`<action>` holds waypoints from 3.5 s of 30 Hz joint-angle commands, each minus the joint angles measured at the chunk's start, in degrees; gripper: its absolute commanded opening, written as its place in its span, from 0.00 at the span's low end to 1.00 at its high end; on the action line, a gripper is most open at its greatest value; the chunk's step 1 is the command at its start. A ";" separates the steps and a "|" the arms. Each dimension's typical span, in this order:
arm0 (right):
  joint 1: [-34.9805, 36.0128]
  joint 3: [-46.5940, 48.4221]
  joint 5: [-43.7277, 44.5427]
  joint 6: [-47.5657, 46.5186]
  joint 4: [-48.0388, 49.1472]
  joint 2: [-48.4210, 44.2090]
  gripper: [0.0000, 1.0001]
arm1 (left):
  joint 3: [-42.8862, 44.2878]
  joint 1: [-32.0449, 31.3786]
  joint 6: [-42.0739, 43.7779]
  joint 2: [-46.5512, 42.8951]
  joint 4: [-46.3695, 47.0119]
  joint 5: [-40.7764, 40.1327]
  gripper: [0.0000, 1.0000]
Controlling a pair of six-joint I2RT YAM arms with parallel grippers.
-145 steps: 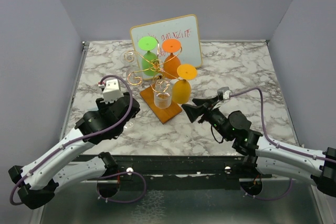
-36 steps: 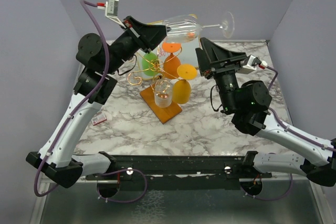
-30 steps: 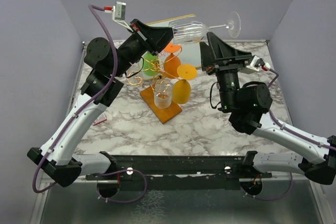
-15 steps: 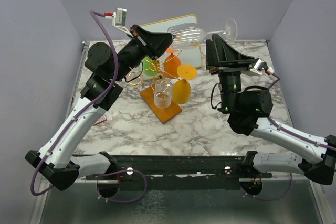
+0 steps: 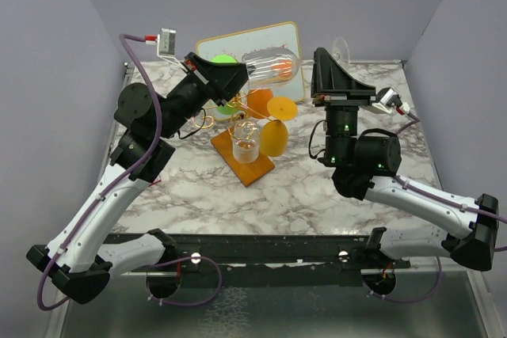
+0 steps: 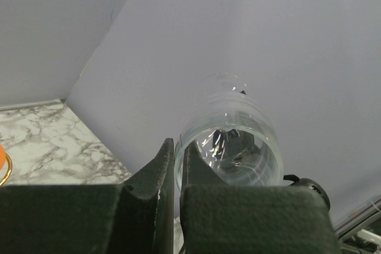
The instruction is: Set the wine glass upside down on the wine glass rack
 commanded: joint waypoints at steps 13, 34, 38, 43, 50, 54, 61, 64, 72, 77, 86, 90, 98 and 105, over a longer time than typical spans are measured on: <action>0.17 -0.12 -3.65 -10.28 6.96 -0.41 0.01 | -10.00 -0.20 2.02 -12.04 0.89 -1.50 0.59; 0.17 3.85 -37.81 -25.35 -32.80 -9.99 0.01 | -3.21 -0.20 22.33 -23.44 -24.40 7.34 0.97; 0.17 6.37 -48.55 -29.26 -38.05 -8.04 0.01 | -1.32 -0.20 18.53 -17.99 -24.02 15.41 0.98; 0.17 8.28 -57.97 -30.16 -39.66 -4.75 0.01 | -1.63 -0.20 17.03 -13.36 -23.64 22.17 0.92; 0.17 10.14 -63.76 -30.08 -39.06 -1.12 0.01 | -4.12 -0.20 17.85 -11.41 -22.74 28.03 0.64; 0.17 9.72 -64.00 -29.48 -37.04 -0.68 0.01 | -5.31 -0.20 19.14 -12.03 -22.74 28.89 0.48; 0.17 6.14 -63.02 -27.97 -30.52 -2.80 0.01 | -7.46 -0.20 20.45 -13.06 -22.74 29.46 0.37; 0.17 5.64 -63.48 -27.62 -29.92 -3.12 0.01 | -7.93 -0.20 21.07 -13.43 -22.66 29.57 0.41; 0.17 4.26 -65.06 -25.50 -27.01 -3.13 0.01 | -8.91 -0.20 26.59 -13.75 -23.61 31.44 0.32; 0.17 3.99 -67.12 -25.00 -26.33 -2.55 0.01 | -8.45 -0.20 26.80 -13.59 -22.82 32.36 0.17; 0.17 2.70 -68.61 -23.32 -22.23 -1.53 0.01 | -11.15 -0.20 24.99 -12.51 -22.13 36.04 0.19; 0.17 2.43 -68.96 -22.88 -21.69 -1.73 0.01 | -11.57 -0.20 25.68 -13.05 -21.92 35.52 0.00; 0.17 -0.08 -67.25 -21.56 -22.24 -3.19 0.31 | -13.20 -0.22 27.00 -16.17 -21.95 28.86 0.00; 0.17 -2.23 -65.08 -19.94 -21.50 -3.00 0.54 | -15.46 -0.18 26.63 -19.66 -22.68 22.81 0.00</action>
